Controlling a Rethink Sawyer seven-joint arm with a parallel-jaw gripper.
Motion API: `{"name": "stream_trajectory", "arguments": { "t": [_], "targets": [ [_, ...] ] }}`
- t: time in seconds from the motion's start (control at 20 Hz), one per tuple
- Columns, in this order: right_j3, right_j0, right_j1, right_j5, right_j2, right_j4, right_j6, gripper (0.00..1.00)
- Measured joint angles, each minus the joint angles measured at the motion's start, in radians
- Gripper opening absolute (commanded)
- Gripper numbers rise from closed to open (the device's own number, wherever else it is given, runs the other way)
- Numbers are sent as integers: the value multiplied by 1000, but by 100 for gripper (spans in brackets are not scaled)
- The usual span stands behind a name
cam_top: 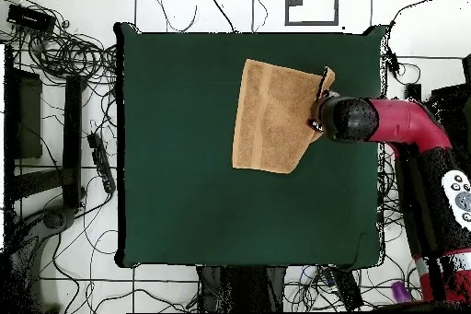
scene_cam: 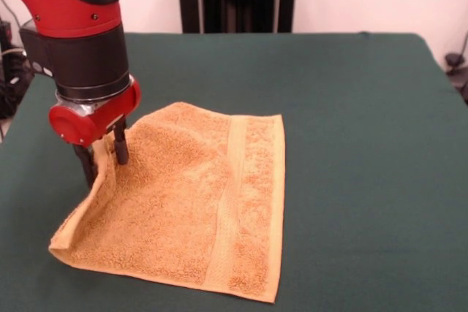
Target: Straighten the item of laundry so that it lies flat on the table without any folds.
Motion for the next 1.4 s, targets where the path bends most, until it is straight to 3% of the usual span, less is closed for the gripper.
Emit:
{"name": "stream_trajectory", "arguments": {
  "t": [0.3,0.7,1.4],
  "targets": [
    [-23,87,-14,0,-106,133,147,100],
    [-42,163,-29,0,-187,239,357,100],
    [-50,174,-72,30,-259,312,380,100]
  ]
}}
